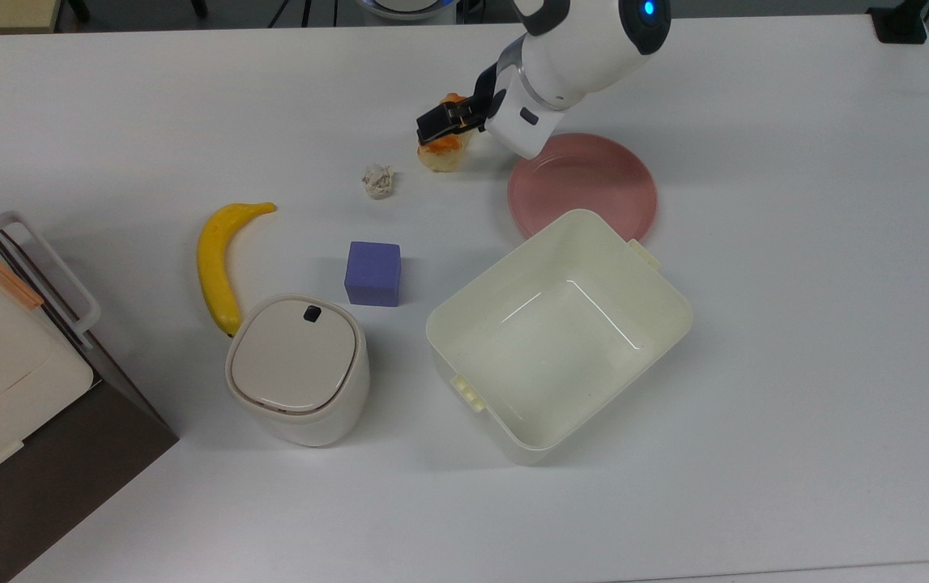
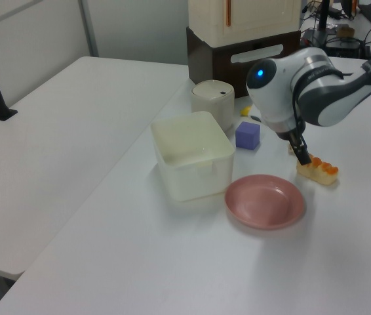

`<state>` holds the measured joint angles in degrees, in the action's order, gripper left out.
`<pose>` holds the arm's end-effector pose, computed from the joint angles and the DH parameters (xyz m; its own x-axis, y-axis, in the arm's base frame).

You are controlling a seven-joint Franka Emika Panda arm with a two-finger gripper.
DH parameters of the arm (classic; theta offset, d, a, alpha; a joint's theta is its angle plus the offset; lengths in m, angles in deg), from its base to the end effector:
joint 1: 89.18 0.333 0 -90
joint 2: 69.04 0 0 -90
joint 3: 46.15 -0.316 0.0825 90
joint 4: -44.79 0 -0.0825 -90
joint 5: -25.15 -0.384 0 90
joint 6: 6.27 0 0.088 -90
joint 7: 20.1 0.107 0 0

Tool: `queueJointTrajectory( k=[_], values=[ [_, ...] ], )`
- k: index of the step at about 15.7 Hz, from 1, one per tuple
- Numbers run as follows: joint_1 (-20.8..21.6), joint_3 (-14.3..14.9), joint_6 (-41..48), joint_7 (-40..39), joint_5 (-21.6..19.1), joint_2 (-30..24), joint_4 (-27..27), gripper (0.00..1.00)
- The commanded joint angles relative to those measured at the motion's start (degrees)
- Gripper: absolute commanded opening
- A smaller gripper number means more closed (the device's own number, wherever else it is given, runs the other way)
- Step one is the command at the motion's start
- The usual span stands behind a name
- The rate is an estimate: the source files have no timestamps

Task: Put the bread on the table
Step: 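Lower the bread roll onto the table and open the gripper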

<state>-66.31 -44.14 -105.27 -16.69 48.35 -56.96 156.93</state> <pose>0.5257 0.1621 0.3492 0.8480 0.3280 -0.4163 0.4844 -0.7983 0.3579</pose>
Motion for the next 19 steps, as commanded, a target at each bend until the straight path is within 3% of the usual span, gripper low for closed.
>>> queueJointTrajectory(
  k=[1, 6, 10, 16, 19],
  values=[
    [-2.39, 1.23, 1.44, -1.39, -1.84, -1.27, -4.9, 1.0],
    [-7.57, 2.2, 1.53, -5.52, -4.99, -1.1, -10.1, 1.0],
    [-10.73, 2.2, 7.93, -11.31, -5.79, -0.83, -15.36, 1.0],
    [-20.13, 2.99, 10.32, -9.75, -19.48, -0.83, -25.64, 1.0],
    [-23.82, 3.08, 10.23, -6.6, -23.19, -0.92, -29.42, 1.0]
  ],
)
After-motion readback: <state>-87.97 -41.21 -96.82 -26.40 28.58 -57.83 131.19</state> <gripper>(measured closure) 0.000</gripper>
